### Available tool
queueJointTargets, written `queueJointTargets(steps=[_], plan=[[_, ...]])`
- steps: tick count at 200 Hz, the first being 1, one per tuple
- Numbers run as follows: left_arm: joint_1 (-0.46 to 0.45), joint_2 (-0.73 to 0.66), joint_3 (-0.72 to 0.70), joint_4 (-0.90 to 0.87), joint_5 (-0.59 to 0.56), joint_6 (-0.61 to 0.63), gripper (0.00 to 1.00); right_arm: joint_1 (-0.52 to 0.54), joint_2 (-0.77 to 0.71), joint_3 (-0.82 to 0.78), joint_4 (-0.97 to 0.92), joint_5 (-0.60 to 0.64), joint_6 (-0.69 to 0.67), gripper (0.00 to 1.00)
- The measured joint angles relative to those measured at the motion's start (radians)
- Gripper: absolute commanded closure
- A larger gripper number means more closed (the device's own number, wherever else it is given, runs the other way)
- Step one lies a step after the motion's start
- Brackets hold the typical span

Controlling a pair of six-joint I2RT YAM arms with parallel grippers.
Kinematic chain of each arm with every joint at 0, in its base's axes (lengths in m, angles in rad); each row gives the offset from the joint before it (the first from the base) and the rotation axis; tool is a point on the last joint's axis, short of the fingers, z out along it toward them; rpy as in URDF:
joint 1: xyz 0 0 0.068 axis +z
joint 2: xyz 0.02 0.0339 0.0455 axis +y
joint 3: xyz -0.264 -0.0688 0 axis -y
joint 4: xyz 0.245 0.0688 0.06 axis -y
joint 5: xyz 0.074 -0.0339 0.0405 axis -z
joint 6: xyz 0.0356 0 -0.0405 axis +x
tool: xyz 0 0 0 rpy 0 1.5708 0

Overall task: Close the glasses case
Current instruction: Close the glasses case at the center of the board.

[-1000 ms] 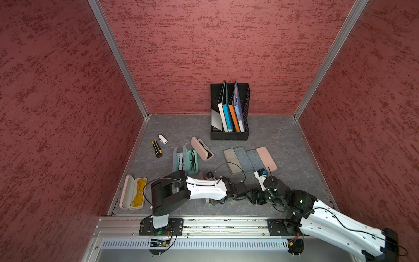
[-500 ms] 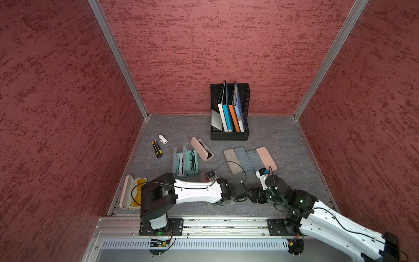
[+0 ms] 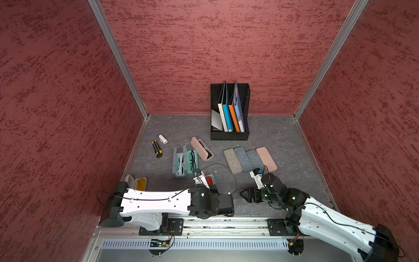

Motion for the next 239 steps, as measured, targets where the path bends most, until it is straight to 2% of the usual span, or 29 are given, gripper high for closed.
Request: queueJointTargets(steps=[15, 40, 73, 90, 105, 130, 157, 202, 239], plan=[[-0.010, -0.071, -0.054, -0.002, -0.028, 0.020, 0.55, -0.001, 0.063, 0.000, 0.061, -0.030, -0.003, 0.18], [-0.024, -0.262, -0.252, 0.077, -0.045, 0.082, 0.41, -0.001, 0.169, 0.001, 0.159, -0.069, -0.004, 0.19], [-0.026, -0.647, -0.529, 0.261, -0.035, 0.215, 0.38, -0.001, 0.277, 0.018, 0.245, -0.107, -0.010, 0.19], [-0.026, -0.799, -0.593, 0.306, -0.031, 0.268, 0.39, -0.002, 0.319, 0.030, 0.285, -0.119, -0.014, 0.20], [-0.025, -0.867, -0.610, 0.330, -0.018, 0.306, 0.40, -0.002, 0.364, 0.042, 0.324, -0.133, -0.018, 0.22], [-0.023, -0.862, -0.612, 0.390, 0.006, 0.372, 0.40, -0.002, 0.455, 0.058, 0.396, -0.156, -0.018, 0.26], [0.009, -0.754, -0.603, 0.464, 0.060, 0.434, 0.40, -0.002, 0.556, 0.068, 0.468, -0.179, -0.013, 0.31], [0.206, -0.592, -0.573, 0.571, 0.254, 0.515, 0.39, -0.003, 0.615, 0.082, 0.540, -0.191, -0.011, 0.35], [0.281, -0.516, -0.571, 0.616, 0.361, 0.558, 0.44, -0.003, 0.616, 0.082, 0.546, -0.190, -0.014, 0.38]])
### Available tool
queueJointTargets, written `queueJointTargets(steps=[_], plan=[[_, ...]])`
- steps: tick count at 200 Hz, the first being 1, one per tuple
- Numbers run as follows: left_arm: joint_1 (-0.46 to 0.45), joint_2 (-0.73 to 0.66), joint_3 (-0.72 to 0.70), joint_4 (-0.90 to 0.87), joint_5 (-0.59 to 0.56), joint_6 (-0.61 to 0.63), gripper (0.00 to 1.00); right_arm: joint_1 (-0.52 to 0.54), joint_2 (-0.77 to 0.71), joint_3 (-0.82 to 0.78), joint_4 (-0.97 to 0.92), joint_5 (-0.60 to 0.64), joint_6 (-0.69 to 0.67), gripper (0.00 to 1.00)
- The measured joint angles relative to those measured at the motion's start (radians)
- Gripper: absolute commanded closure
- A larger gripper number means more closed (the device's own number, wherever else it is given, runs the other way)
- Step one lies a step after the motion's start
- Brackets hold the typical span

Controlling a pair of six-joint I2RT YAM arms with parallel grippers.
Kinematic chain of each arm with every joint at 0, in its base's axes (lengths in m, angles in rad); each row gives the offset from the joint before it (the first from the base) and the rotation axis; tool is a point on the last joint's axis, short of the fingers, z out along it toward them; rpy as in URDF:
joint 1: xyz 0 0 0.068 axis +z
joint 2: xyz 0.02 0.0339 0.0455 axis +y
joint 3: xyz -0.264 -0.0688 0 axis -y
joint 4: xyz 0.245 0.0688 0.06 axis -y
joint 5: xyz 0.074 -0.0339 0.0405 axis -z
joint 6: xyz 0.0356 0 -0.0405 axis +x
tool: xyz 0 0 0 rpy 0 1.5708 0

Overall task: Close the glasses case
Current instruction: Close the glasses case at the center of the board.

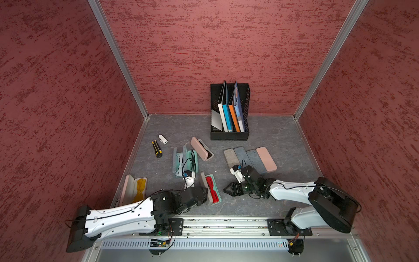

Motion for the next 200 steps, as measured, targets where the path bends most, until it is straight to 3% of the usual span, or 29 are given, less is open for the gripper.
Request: queueJointTargets(steps=[51, 89, 160, 200], plan=[[0.061, 0.008, 0.000, 0.048, 0.076, 0.026, 0.55, 0.000, 0.017, 0.000, 0.019, 0.001, -0.001, 0.40], [0.100, 0.069, -0.001, 0.085, 0.123, 0.043, 0.69, 0.000, 0.048, 0.000, 0.073, -0.002, 0.000, 0.41], [0.163, 0.135, -0.002, 0.109, 0.165, 0.062, 0.68, 0.000, 0.076, 0.000, 0.126, -0.003, 0.000, 0.41], [0.183, 0.169, -0.007, 0.163, 0.187, 0.076, 0.75, 0.000, 0.093, 0.000, 0.156, -0.004, 0.000, 0.42]])
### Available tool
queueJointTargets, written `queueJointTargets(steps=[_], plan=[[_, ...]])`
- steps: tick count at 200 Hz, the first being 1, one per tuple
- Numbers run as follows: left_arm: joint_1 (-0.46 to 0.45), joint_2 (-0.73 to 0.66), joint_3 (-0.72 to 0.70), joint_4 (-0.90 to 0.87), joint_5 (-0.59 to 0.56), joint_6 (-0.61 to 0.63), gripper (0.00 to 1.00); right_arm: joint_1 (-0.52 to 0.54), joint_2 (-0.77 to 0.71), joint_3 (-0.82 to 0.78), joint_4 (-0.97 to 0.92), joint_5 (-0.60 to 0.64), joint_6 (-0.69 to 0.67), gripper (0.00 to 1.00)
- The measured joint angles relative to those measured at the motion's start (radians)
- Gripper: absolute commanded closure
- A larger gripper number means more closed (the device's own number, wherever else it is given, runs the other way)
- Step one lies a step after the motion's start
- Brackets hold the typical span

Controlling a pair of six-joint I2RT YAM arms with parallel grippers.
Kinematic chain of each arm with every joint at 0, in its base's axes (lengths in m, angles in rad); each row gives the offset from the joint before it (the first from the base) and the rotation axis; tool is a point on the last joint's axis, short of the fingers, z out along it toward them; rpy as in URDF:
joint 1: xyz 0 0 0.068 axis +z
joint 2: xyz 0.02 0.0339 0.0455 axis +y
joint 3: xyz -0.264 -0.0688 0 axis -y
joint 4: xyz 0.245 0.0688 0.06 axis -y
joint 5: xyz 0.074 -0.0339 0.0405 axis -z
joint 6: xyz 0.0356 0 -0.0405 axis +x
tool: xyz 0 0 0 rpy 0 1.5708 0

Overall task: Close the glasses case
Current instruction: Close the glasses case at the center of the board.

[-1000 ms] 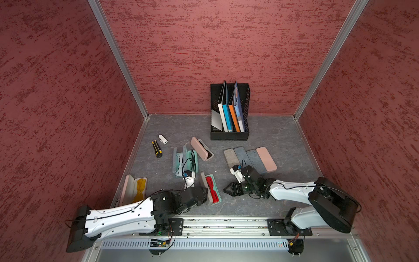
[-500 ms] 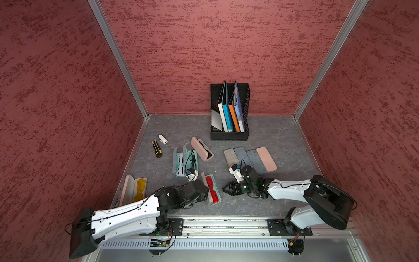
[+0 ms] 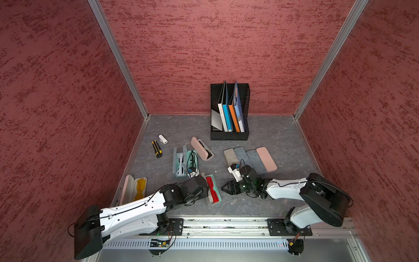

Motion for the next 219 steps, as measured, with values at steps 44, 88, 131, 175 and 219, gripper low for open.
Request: queueJointTargets(steps=[44, 88, 131, 175, 219], plan=[[0.005, 0.055, 0.002, 0.071, 0.019, 0.022, 0.80, 0.003, 0.027, 0.000, 0.046, -0.003, 0.000, 0.43], [0.005, 0.119, 0.010, 0.133, 0.038, 0.045, 0.82, 0.008, 0.037, 0.000, 0.061, -0.002, 0.000, 0.46], [0.005, 0.172, 0.012, 0.159, 0.051, 0.060, 0.84, 0.010, 0.043, -0.001, 0.063, 0.000, 0.001, 0.54], [0.005, 0.211, 0.012, 0.157, 0.070, 0.076, 0.85, 0.012, 0.048, -0.002, 0.069, 0.001, 0.002, 0.57], [0.005, 0.226, 0.013, 0.157, 0.073, 0.083, 0.84, 0.014, 0.049, -0.005, 0.075, 0.003, 0.002, 0.57]])
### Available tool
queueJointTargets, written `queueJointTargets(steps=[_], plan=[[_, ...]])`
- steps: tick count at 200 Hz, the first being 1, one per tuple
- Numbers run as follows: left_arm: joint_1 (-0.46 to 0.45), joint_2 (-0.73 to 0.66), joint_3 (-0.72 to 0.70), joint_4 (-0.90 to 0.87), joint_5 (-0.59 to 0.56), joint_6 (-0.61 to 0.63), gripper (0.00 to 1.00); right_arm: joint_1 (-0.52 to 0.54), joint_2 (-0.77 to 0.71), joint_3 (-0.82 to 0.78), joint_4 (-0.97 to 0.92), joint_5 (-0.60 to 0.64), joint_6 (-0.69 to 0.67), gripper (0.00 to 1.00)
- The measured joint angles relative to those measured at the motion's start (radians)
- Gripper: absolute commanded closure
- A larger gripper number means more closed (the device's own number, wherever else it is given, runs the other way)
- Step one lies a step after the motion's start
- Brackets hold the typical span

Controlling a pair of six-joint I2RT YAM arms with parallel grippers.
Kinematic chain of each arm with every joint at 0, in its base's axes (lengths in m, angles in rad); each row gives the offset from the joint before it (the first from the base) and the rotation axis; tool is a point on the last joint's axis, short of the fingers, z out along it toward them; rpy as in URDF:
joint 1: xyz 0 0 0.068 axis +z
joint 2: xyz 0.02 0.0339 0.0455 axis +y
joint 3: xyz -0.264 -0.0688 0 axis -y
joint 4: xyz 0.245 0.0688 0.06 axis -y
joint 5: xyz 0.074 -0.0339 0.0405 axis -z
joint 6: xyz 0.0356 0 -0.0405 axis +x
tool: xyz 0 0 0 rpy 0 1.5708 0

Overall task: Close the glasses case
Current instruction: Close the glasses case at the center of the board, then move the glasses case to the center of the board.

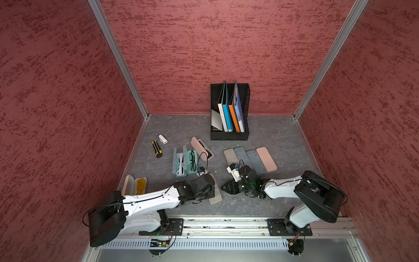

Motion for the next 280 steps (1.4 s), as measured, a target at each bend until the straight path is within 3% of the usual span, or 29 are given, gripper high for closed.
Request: queueJointTargets(steps=[8, 41, 90, 124, 150, 229, 280], plan=[[0.000, -0.001, 0.000, 0.000, 0.000, 0.003, 0.79, 0.001, -0.001, -0.002, 0.001, 0.001, 0.000, 0.56], [-0.016, -0.052, 0.001, -0.027, -0.011, 0.002, 0.40, 0.002, -0.050, -0.018, -0.042, 0.018, 0.000, 0.50], [-0.114, -0.162, 0.000, -0.127, -0.060, -0.045, 0.25, 0.001, -0.349, -0.058, -0.293, 0.085, -0.018, 0.34], [-0.134, -0.123, -0.026, -0.135, -0.076, -0.077, 0.26, -0.010, -0.665, -0.059, -0.501, 0.143, -0.028, 0.30], [-0.130, -0.048, -0.036, -0.127, -0.081, -0.089, 0.28, -0.018, -0.813, -0.057, -0.654, 0.171, -0.035, 0.30], [-0.103, 0.138, 0.009, 0.073, -0.081, -0.087, 0.43, -0.019, -0.893, -0.081, -0.830, 0.201, -0.042, 0.30], [-0.017, 0.265, 0.085, 0.172, -0.040, -0.024, 0.51, -0.020, -0.973, -0.100, -0.885, 0.217, -0.042, 0.30]])
